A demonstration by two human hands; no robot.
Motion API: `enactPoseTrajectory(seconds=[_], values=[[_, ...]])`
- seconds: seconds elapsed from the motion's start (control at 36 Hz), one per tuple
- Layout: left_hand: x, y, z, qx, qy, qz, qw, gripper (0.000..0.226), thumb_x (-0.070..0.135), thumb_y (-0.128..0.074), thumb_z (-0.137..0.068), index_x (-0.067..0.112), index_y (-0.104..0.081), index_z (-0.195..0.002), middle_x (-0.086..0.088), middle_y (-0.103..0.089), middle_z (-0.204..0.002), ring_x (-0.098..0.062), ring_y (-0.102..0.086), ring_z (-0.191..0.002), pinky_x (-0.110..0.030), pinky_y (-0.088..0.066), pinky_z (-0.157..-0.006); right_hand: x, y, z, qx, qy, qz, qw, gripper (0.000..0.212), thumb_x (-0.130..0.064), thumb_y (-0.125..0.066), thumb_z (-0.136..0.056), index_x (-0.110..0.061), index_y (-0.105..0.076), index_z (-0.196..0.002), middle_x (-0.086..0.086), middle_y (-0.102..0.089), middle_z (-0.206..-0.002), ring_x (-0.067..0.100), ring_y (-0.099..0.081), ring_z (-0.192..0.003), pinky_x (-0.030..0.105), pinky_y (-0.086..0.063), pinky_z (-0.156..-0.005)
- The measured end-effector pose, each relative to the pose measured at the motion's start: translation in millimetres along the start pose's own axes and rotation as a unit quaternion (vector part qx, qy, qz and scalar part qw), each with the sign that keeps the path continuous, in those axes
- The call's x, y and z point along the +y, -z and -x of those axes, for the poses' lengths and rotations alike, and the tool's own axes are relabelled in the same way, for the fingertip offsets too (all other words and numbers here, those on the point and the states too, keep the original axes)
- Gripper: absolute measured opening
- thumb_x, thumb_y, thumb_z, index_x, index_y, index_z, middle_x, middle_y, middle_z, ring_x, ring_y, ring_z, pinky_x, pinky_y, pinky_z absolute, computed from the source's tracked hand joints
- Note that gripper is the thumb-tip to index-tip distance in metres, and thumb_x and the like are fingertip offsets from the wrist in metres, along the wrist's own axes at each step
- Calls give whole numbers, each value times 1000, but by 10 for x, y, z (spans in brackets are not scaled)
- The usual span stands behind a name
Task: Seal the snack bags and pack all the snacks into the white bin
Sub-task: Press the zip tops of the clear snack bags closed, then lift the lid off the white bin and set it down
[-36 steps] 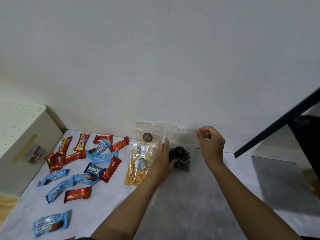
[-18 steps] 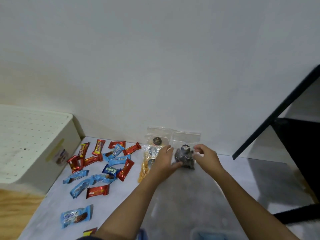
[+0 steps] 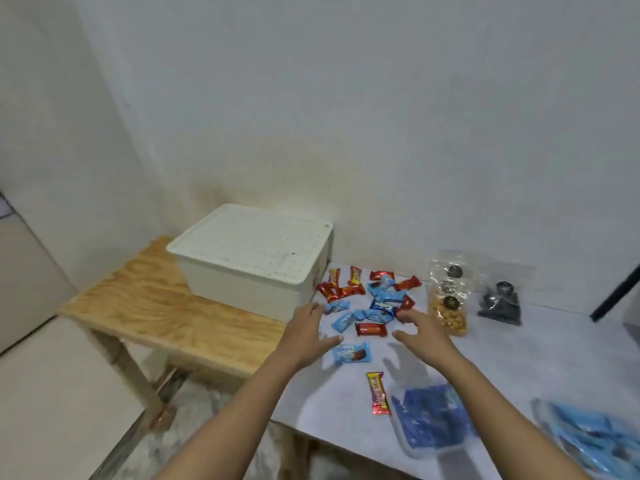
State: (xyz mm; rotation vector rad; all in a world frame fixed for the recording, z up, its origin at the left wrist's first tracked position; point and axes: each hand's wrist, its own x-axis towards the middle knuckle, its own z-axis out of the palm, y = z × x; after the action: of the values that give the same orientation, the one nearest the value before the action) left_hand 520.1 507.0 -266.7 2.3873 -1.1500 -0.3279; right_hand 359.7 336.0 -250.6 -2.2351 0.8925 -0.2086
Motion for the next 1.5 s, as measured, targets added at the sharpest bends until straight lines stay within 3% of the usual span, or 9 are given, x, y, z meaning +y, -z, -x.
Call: enactPoseTrajectory(seconds=[0.31, 0.69, 0.81, 0.94, 1.19, 1.33, 1.44, 1.5], values=[[-1417, 840, 717, 31, 93, -6, 995, 79, 54, -55, -85, 14, -23, -145, -5, -21, -153, -22, -16, -141, -40, -26, -114, -1329, -1015, 44, -52, 75, 14, 996, 45, -22, -63, -87, -13, -51, -129, 7, -54, -133, 22, -50, -122, 32, -37, -101], [-2504, 1516, -281, 78, 67, 25, 994, 78, 52, -57, -84, 15, -25, -145, -3, -18, -153, -20, -12, -142, -39, -23, -115, -2009, -1507, -979, 12, 64, -26, 998, 41, -17, -60, -88, -12, -52, -128, 8, -53, -131, 22, -48, -122, 31, -36, -101], [-2698, 1799, -680, 69, 41, -6, 997, 77, 51, -57, -85, 14, -26, -145, -4, -19, -153, -21, -13, -142, -39, -23, -115, -2086, -1489, -1228, 43, 21, -21, 999, 43, -20, -61, -87, -14, -50, -129, 10, -50, -134, 25, -45, -124, 35, -35, -103], [-2957, 1960, -1087, 77, 58, 0, 995, 78, 51, -59, -84, 12, -29, -144, -6, -22, -153, -23, -15, -142, -37, -22, -114, -2070, -1531, -1263, 53, -74, 9, 996, 57, -25, -59, -89, -12, -35, -139, 14, -35, -145, 28, -31, -135, 39, -28, -110], [-3289, 1915, -1506, 36, 120, -32, 992, 94, 68, -48, -80, 7, -19, -146, -19, -19, -152, -35, -15, -141, -47, -24, -113, -2044, -1580, -1209, 101, -172, -64, 978, 43, -17, -53, -93, -5, -41, -132, 16, -50, -135, 31, -50, -121, 38, -45, -92], [-3437, 1949, -1671, 35, 144, 110, 983, 96, 56, -67, -74, 2, -25, -142, -21, -32, -145, -36, -31, -133, -49, -37, -104, -2082, -1670, -1282, 131, -211, -62, 967, 33, -17, -56, -91, -4, -51, -120, 17, -59, -121, 30, -56, -108, 28, -40, -75], [-3525, 1947, -1692, 62, 136, 180, 972, 81, 46, -73, -74, 9, -38, -136, -12, -44, -137, -31, -44, -124, -43, -44, -96, -2131, -1700, -1411, 185, -251, -52, 949, 13, -15, -61, -84, -6, -55, -90, 15, -63, -100, 25, -57, -82, 39, -55, -71], [-3517, 1973, -1646, 84, 132, 233, 960, 63, 38, -73, -76, 14, -49, -129, -8, -54, -129, -27, -53, -115, -39, -48, -89, -2221, -1715, -1445, 222, -270, -62, 935, 24, -13, -62, -83, -2, -58, -104, 18, -62, -107, 30, -58, -88, 38, -53, -70]])
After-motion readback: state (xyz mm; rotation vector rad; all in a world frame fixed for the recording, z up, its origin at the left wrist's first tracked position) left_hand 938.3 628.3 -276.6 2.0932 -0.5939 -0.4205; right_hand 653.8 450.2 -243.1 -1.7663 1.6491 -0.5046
